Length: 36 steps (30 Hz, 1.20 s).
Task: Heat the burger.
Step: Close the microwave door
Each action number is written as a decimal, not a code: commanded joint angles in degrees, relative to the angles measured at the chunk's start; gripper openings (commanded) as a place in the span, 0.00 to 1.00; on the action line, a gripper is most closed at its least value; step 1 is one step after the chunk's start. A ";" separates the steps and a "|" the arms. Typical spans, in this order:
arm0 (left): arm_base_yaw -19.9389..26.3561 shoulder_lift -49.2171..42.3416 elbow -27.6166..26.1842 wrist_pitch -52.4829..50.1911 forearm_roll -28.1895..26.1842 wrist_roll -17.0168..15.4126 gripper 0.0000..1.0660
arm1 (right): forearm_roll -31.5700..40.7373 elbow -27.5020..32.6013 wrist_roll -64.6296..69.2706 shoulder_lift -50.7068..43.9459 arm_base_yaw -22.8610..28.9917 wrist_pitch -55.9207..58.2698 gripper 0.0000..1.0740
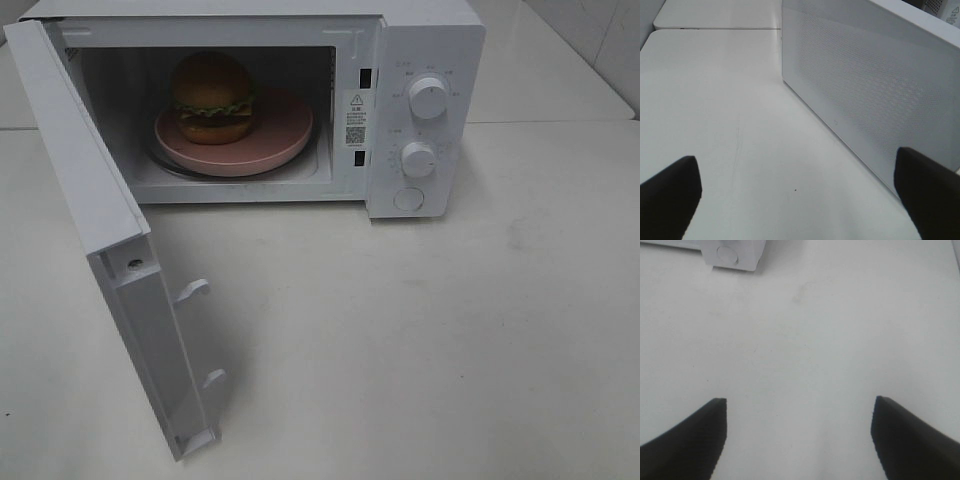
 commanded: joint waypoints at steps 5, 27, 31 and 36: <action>-0.17 -0.52 0.17 -0.46 -0.23 0.11 0.96 | 0.69 0.06 2.41 -8.59 -5.39 1.89 0.71; -0.17 -0.40 0.17 -0.46 -0.17 0.11 0.96 | 0.69 1.38 2.52 -20.11 -8.37 7.39 0.70; -0.17 -0.40 0.17 -0.46 -0.17 0.11 0.96 | 0.69 1.38 2.52 -20.05 -8.37 7.39 0.70; -0.17 -0.40 0.17 -0.46 -0.17 0.11 0.96 | 0.69 1.38 2.52 -20.05 -8.37 7.39 0.70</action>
